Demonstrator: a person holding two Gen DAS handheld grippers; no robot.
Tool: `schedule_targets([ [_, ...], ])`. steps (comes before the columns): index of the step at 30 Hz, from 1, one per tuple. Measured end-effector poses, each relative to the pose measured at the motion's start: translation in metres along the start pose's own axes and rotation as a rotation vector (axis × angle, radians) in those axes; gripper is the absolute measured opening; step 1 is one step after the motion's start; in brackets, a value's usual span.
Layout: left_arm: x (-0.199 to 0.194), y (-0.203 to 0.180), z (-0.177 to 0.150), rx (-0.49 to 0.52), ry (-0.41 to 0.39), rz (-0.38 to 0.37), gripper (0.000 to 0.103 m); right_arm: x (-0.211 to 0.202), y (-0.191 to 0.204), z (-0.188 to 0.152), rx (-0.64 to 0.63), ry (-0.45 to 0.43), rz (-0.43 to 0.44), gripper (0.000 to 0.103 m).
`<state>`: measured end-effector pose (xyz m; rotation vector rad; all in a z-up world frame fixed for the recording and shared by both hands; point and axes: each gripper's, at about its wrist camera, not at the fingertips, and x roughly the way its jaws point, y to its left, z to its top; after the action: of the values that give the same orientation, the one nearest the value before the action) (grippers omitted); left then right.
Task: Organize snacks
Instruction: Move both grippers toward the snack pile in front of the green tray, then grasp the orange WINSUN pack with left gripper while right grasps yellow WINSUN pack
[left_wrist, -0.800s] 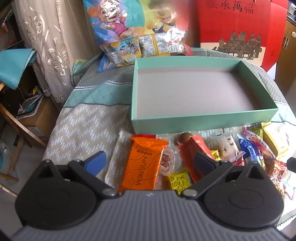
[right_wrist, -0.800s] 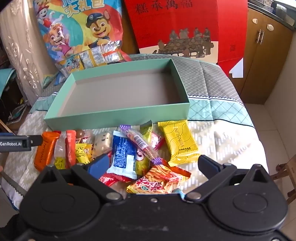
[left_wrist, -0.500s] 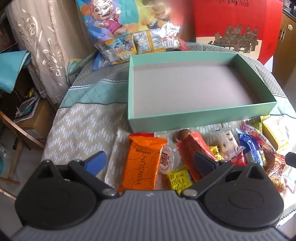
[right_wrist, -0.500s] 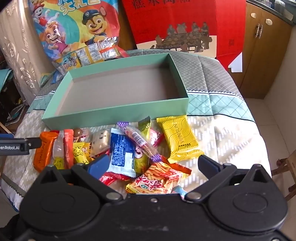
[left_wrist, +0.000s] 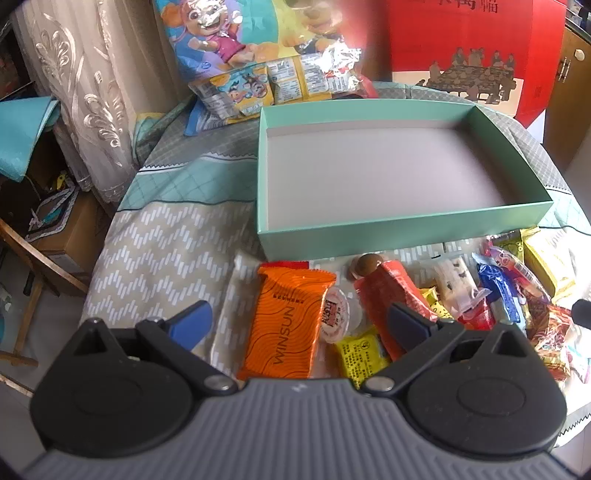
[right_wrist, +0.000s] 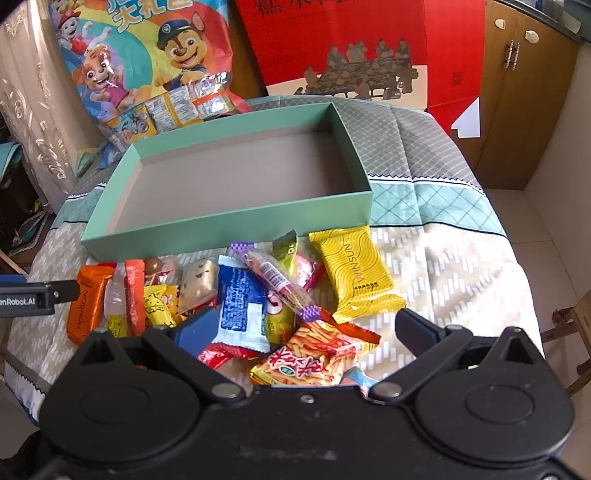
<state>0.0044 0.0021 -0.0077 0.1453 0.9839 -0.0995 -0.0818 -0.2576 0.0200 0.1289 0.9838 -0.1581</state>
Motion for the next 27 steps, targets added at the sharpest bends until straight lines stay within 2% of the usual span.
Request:
schedule_targets([
  [23,0.019,0.012,-0.001,-0.027,0.051,-0.006,0.103,0.015,0.006,0.005,0.004,0.03,0.017,0.103],
  [27,0.028,0.027,-0.001,-0.026,0.034,0.0,0.103,0.016,0.004,0.006,-0.045,-0.047,0.055,0.103],
])
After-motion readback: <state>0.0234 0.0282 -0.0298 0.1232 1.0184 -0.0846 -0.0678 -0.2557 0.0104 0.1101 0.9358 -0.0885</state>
